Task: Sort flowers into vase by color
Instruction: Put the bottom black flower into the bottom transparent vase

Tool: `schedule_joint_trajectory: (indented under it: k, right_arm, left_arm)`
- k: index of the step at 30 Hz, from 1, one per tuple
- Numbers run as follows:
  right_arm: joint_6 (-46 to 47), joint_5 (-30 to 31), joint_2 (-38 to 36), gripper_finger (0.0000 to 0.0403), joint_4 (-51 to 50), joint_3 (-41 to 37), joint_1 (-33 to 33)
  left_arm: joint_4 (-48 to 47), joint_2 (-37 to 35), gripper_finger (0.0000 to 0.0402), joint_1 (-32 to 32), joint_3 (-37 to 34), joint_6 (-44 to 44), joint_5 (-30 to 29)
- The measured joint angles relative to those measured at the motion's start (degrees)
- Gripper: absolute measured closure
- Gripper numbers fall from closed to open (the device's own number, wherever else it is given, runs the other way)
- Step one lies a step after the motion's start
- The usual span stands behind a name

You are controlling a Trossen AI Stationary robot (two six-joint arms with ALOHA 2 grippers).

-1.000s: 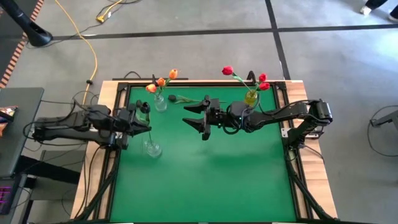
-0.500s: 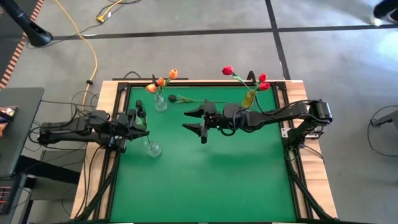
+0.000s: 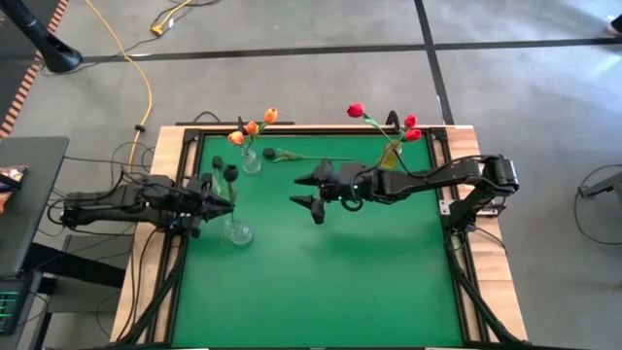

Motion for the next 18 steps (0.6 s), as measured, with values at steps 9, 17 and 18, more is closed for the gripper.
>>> schedule_joint_trajectory:
  k: [9,17,18]
  right_arm:
    - [-0.2,1.5,0.0,0.0106,-8.2,0.0,0.0]
    - [-3.7,3.0,0.0,0.0106,-13.8,0.0,0.2]
    - [-4.4,3.0,0.0,0.0106,-14.4,0.0,0.4]
  left_arm:
    - [-0.2,0.0,0.0271,0.0,0.0,-1.4,1.1]
    - [-1.6,0.0,0.0249,0.0,0.0,-10.1,6.2]
    - [-1.6,0.0,0.0249,0.0,0.0,-11.2,7.3]
